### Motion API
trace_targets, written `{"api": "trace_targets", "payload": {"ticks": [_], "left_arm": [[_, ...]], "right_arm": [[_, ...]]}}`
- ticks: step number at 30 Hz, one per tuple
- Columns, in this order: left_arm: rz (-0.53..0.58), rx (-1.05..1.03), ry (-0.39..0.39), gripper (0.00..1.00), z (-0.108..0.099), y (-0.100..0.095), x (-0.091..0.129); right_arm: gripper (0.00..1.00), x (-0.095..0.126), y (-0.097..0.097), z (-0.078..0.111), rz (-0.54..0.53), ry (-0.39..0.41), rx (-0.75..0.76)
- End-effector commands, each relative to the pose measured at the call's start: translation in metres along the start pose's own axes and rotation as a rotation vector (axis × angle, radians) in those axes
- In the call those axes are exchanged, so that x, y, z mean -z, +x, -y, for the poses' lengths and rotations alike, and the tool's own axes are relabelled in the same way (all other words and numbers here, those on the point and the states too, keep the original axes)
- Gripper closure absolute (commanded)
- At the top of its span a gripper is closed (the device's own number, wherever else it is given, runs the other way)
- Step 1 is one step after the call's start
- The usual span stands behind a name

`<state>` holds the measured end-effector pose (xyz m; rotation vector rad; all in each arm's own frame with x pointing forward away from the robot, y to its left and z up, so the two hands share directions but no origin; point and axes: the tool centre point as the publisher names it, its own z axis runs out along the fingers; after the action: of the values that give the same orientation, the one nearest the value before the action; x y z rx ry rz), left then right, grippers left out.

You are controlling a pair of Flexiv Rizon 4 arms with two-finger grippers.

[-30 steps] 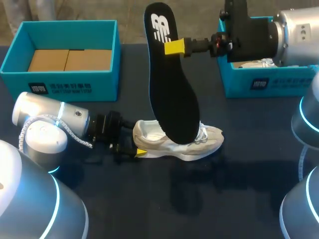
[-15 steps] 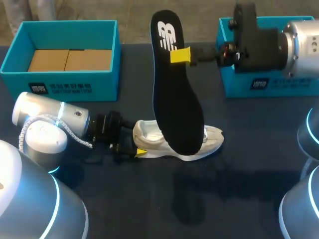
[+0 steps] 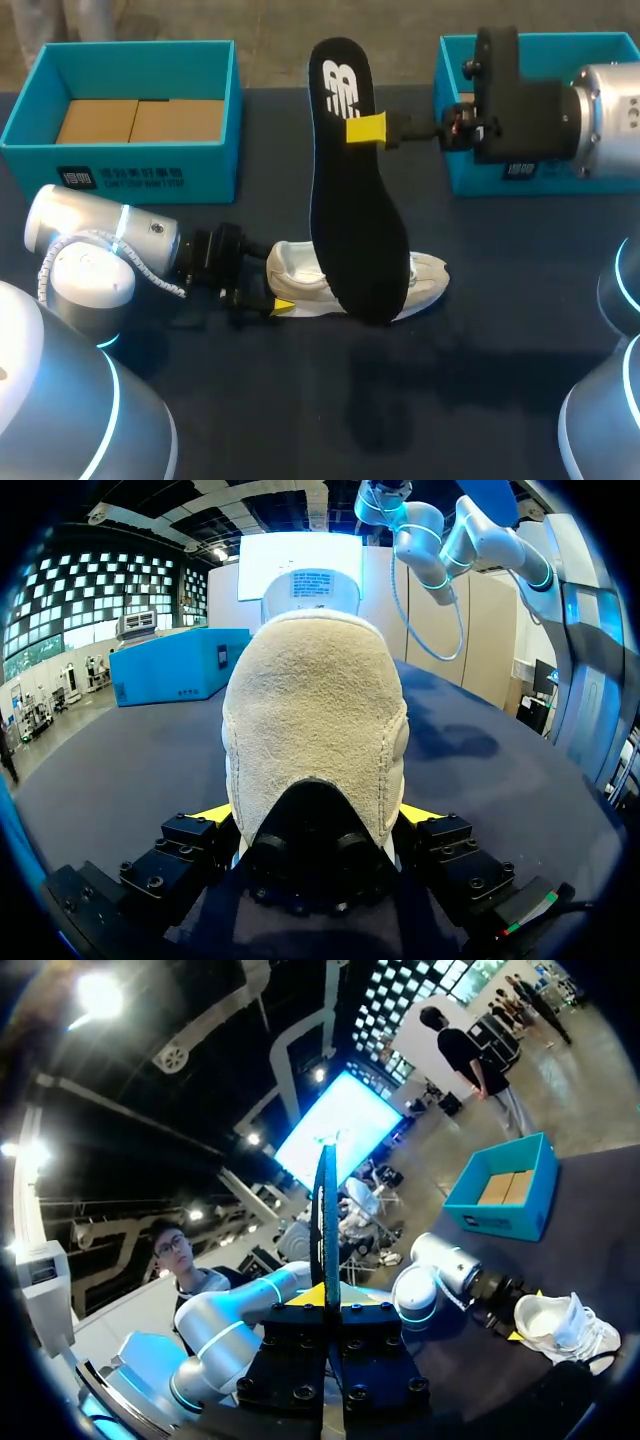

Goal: Take the shoe out of the shoebox, open the shoe tongue, remove and reinsert the insole, then place the shoe into the shoebox

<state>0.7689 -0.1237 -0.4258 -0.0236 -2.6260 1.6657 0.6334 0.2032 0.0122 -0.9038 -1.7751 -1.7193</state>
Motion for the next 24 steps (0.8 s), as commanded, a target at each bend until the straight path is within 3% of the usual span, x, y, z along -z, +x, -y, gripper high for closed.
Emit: {"api": "trace_targets", "payload": {"ticks": [1, 20, 22, 24], "left_arm": [[-0.001, 0.0, 0.0, 1.0, -0.0014, -0.0001, 0.0001], [-0.001, 0.0, 0.0, 1.0, -0.0014, -0.0001, 0.0001], [-0.001, 0.0, 0.0, 0.98, -0.0014, -0.0001, 0.0001], [-0.003, 0.0, -0.006, 0.87, 0.0015, -0.0008, 0.0038]], "right_arm": [[1.0, -0.0013, 0.0017, 0.0057, 0.007, -0.012, -0.003], [1.0, -0.0013, 0.0017, 0.0057, 0.007, -0.012, -0.003], [1.0, -0.0013, 0.0017, 0.0057, 0.007, -0.012, -0.003], [1.0, -0.0013, 0.0017, 0.0057, 0.007, -0.012, -0.003]]}}
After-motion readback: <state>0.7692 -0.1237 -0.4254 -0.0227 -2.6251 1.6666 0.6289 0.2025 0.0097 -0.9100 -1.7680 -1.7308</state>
